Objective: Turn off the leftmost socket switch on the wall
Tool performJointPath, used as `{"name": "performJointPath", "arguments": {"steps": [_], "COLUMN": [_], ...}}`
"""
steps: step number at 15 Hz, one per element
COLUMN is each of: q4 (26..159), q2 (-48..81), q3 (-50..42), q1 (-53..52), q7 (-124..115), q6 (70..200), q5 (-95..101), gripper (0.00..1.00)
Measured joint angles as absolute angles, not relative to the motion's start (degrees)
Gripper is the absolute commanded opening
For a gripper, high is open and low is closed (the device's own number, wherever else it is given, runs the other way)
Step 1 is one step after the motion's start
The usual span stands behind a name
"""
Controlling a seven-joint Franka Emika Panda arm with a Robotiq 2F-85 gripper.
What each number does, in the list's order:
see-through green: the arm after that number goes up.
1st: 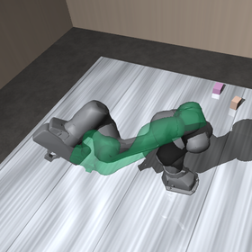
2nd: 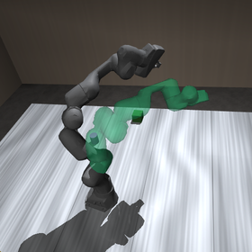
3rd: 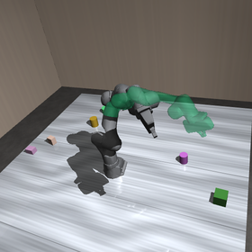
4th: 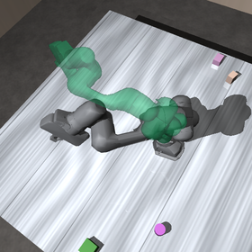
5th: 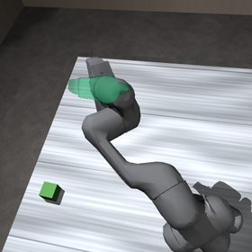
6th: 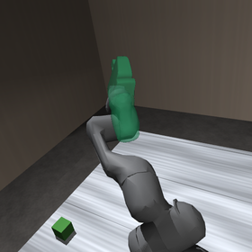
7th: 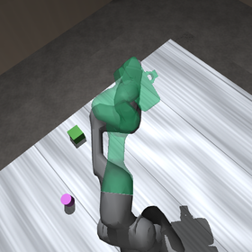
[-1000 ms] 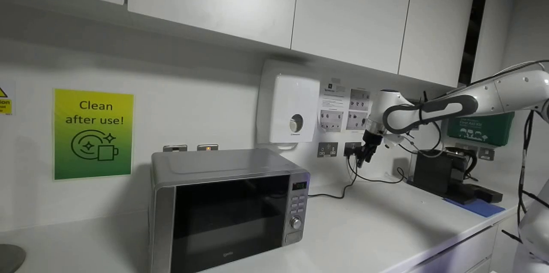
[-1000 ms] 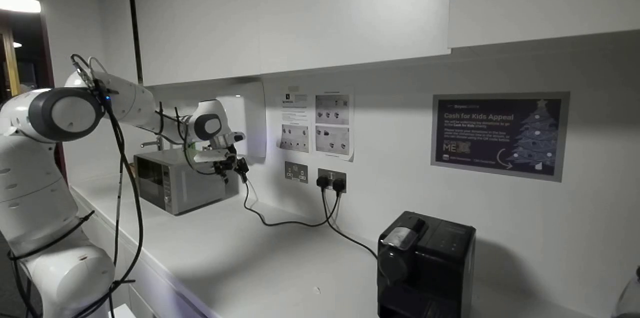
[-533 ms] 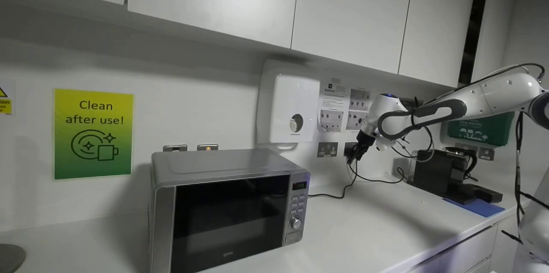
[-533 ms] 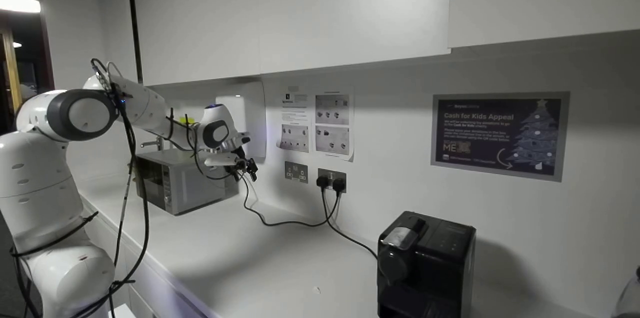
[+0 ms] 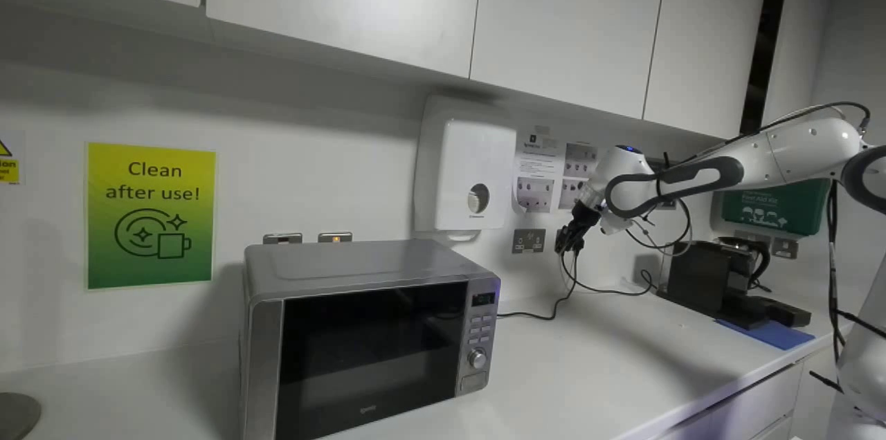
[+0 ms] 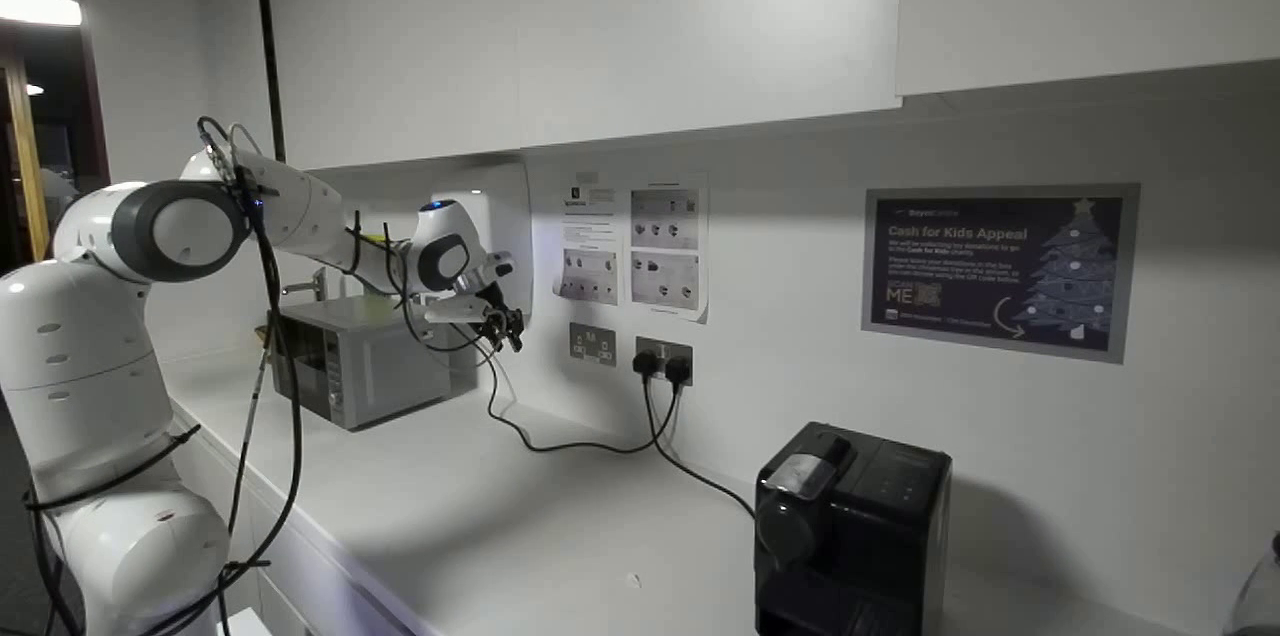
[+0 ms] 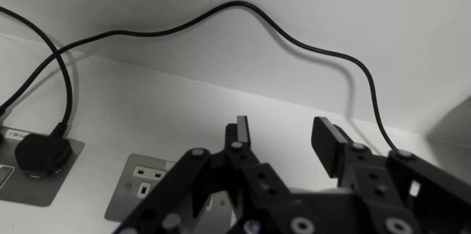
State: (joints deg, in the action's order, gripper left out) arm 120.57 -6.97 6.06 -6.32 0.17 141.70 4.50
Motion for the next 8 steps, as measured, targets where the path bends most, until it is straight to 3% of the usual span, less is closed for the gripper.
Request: {"name": "performJointPath", "arguments": {"steps": [3, 4, 5, 6, 8], "q4": [118.42, 117.83, 117.25, 117.09, 117.16], "q2": [-6.3, -6.09, -5.8, -5.6, -5.36], "q3": [5.82, 5.71, 5.64, 5.63, 5.64], "q1": [-5.85, -5.81, -5.78, -5.8, -5.9], "q7": [0.11, -0.02, -0.26, -0.29, -0.29], "q6": [141.7, 141.7, 141.7, 141.69, 141.68], "q5": [4.5, 4.5, 4.5, 4.5, 4.51], "gripper": [0.01, 0.0, 0.08, 0.01, 0.01]}}
